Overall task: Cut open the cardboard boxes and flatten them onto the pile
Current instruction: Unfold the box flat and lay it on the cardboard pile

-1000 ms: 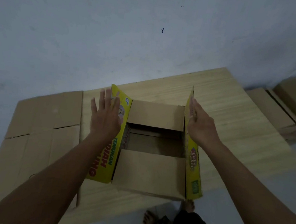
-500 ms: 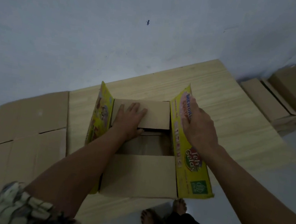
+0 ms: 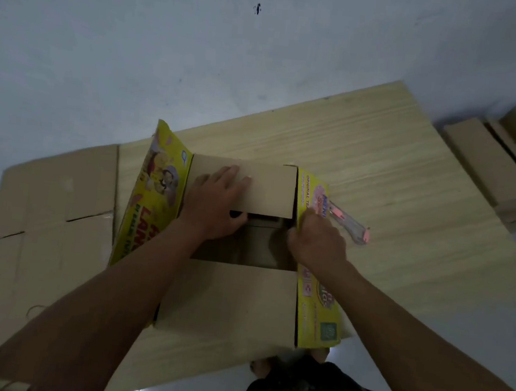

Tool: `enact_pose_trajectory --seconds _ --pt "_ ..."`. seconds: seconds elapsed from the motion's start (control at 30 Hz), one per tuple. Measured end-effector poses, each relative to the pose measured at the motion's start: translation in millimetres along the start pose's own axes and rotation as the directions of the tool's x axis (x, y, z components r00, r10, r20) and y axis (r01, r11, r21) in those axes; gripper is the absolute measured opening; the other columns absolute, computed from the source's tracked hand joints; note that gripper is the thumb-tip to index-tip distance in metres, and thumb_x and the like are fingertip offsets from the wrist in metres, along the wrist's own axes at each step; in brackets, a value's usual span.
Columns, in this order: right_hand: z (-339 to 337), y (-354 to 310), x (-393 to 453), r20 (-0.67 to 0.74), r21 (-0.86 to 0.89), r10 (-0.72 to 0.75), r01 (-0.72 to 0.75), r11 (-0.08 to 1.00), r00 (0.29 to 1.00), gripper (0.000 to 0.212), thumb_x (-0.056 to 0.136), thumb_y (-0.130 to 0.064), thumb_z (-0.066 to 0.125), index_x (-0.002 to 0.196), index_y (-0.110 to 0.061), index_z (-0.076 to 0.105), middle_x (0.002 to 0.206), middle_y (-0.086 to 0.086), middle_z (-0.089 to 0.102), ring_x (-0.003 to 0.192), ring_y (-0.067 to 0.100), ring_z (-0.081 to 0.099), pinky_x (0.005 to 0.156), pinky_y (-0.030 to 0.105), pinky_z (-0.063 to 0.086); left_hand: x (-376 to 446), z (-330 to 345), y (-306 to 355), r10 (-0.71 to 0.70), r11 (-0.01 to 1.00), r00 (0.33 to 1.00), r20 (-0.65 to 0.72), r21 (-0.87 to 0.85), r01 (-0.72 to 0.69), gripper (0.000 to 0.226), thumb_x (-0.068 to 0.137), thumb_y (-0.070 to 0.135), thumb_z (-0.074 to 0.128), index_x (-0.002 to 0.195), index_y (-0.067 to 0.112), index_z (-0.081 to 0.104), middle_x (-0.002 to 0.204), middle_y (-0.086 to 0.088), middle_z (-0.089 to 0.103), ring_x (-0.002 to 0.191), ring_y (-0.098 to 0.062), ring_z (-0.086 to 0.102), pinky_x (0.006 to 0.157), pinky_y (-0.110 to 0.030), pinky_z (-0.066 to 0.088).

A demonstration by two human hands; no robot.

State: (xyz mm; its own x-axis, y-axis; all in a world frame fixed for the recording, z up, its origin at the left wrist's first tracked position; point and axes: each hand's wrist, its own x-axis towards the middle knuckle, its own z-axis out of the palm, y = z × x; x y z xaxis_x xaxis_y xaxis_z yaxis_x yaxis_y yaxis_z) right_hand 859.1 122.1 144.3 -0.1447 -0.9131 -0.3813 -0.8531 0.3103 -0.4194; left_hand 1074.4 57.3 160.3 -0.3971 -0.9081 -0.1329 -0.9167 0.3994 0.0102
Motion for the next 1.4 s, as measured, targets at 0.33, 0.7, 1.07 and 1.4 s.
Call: enact_pose_trajectory --seconds 0.33,0.7,1.07,1.4 --pt "3.5 -2.4 4.9 -0.072 -0.079 -0.077 0.072 0.994 0.994 0.037 0.102 -0.022 0.045 0.133 -0.003 0.043 0.119 0.022 0.062 0.104 0.040 0.062 0.081 0.041 0.047 -42.4 3.5 -21.5 -0.472 0.879 0.854 -0.219 -0.049 0.473 0.143 0.049 0.092 0.066 0.160 0.014 0.021 0.164 -0.027 0.012 0.153 -0.043 0.011 0.119 -0.065 0.004" --pt "14.1 -10.1 10.9 -0.087 -0.149 -0.148 0.134 0.980 0.985 0.053 0.101 -0.023 0.045 0.151 -0.012 0.031 0.106 0.021 0.068 0.092 0.040 0.067 0.077 0.044 0.054 -69.7 43.3 -35.5 -0.559 0.708 0.821 0.114 -0.449 0.545 0.117 0.086 0.054 0.073 0.162 0.017 -0.008 0.142 -0.023 0.053 0.120 -0.043 0.057 0.091 -0.049 0.049" --pt "12.7 -33.1 -15.3 -0.482 -0.150 -0.312 0.274 0.950 0.818 0.031 0.088 -0.023 0.055 0.112 -0.007 0.066 0.118 0.015 0.066 0.109 0.037 0.060 0.087 0.048 0.052 -45.7 34.8 -58.8 0.082 0.994 0.897 -0.435 -0.031 -0.106 0.043 0.090 0.039 0.064 0.130 0.021 0.066 0.139 -0.010 0.061 0.134 -0.031 0.053 0.112 -0.064 0.032" --pt "5.2 -64.8 -81.1 0.275 -0.178 -0.406 0.461 0.869 0.872 0.062 0.089 -0.058 0.059 0.147 -0.040 0.046 0.134 -0.006 0.054 0.122 0.019 0.055 0.101 0.038 0.036 26.5 -43.2 -84.3 -0.032 0.994 0.761 -0.647 -0.101 -0.044 0.029 0.089 0.031 0.069 0.112 0.013 0.065 0.096 -0.012 0.070 0.090 -0.037 0.066 0.076 -0.042 0.049"
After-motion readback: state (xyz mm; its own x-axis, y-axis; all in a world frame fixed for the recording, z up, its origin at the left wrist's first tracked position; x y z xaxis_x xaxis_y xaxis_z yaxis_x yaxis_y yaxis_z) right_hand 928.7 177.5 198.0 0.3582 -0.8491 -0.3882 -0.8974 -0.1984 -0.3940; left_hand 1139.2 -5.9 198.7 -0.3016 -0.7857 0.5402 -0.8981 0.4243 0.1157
